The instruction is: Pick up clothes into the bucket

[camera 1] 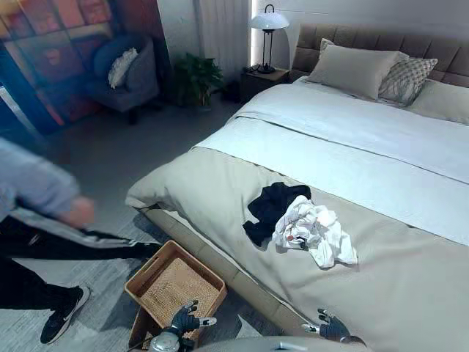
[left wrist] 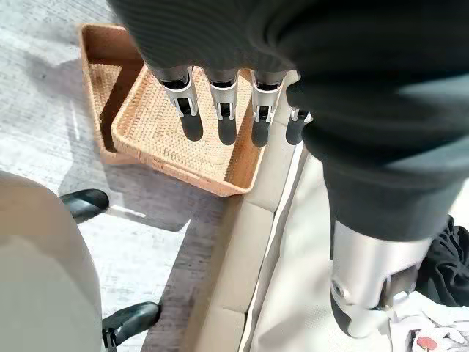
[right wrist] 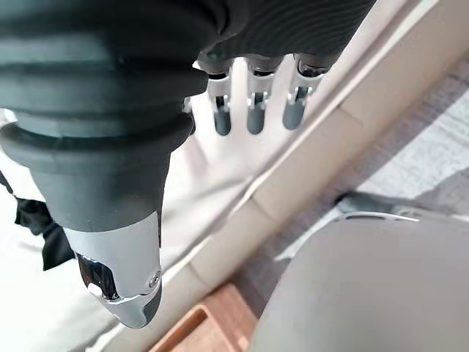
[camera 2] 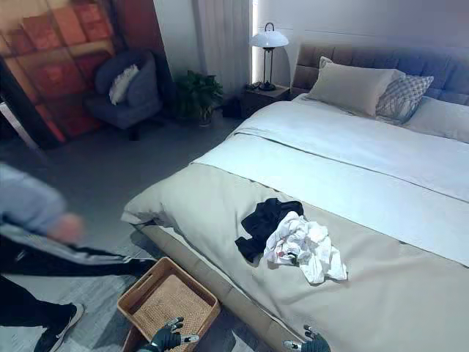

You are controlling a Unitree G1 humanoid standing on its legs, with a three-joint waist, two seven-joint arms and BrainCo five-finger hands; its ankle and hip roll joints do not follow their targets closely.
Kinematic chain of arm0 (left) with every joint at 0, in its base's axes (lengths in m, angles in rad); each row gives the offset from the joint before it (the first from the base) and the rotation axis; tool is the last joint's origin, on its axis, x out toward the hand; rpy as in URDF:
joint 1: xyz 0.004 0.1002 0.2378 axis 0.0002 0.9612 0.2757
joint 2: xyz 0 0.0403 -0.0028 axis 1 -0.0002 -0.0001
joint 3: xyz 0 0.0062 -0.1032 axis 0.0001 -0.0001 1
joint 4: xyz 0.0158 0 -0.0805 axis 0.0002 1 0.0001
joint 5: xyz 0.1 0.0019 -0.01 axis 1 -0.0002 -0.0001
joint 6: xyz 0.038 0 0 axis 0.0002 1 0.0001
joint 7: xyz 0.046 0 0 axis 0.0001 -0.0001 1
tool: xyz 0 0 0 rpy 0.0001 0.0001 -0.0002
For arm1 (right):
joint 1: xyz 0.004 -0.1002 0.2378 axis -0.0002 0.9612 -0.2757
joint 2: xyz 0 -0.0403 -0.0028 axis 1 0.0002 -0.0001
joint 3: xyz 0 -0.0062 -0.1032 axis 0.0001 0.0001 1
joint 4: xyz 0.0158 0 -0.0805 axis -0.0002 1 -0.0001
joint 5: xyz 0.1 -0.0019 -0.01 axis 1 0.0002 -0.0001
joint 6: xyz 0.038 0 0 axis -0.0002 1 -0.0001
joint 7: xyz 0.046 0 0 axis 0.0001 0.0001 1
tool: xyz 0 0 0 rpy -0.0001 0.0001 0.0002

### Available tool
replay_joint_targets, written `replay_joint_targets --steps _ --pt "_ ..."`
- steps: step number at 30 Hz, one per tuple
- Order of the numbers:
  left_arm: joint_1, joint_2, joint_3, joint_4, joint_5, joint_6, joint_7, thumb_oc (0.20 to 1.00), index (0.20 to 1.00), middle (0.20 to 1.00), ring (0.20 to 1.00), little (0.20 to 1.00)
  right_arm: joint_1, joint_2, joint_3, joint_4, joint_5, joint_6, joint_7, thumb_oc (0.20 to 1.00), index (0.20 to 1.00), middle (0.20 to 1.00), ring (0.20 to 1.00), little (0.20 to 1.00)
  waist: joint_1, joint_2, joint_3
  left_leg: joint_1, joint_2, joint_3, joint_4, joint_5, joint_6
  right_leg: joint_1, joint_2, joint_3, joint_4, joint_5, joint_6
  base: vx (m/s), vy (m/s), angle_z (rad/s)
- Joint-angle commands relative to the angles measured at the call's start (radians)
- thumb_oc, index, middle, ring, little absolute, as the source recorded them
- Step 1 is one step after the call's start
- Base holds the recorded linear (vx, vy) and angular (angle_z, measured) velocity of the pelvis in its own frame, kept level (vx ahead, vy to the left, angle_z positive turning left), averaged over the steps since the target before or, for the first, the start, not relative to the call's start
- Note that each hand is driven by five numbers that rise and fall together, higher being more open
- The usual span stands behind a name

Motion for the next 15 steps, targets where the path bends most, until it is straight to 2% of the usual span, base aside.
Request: replay_joint_targets --steps 1,15 --pt "-0.058 -0.015 -0.023 0.064 0.016 -0.001 0.005 1.000 1.000 1.000 1.000 1.000 -0.099 0.026 0.032 0.053 -0.021 -0.003 -0.006 1.000 1.000 1.000 1.000 1.000 -0.001 -0.058 0.028 -0.054 -0.047 -0.048 0.052 -0.033 0.013 0.006 -0.073 -0.028 0.040 -0.009 0.065 -0.14 0.393 -0.10" --pt "-0.058 -0.014 -0.004 0.065 -0.015 0.003 0.020 1.000 1.000 1.000 1.000 1.000 -0.114 0.025 0.008 0.037 0.026 -0.006 -0.020 1.000 1.000 1.000 1.000 1.000 0.002 -0.061 0.043 -0.075 -0.048 -0.057 0.058 -0.031 0.015 -0.019 -0.075 -0.033 0.066 -0.017 0.063 0.00 0.000 0.00"
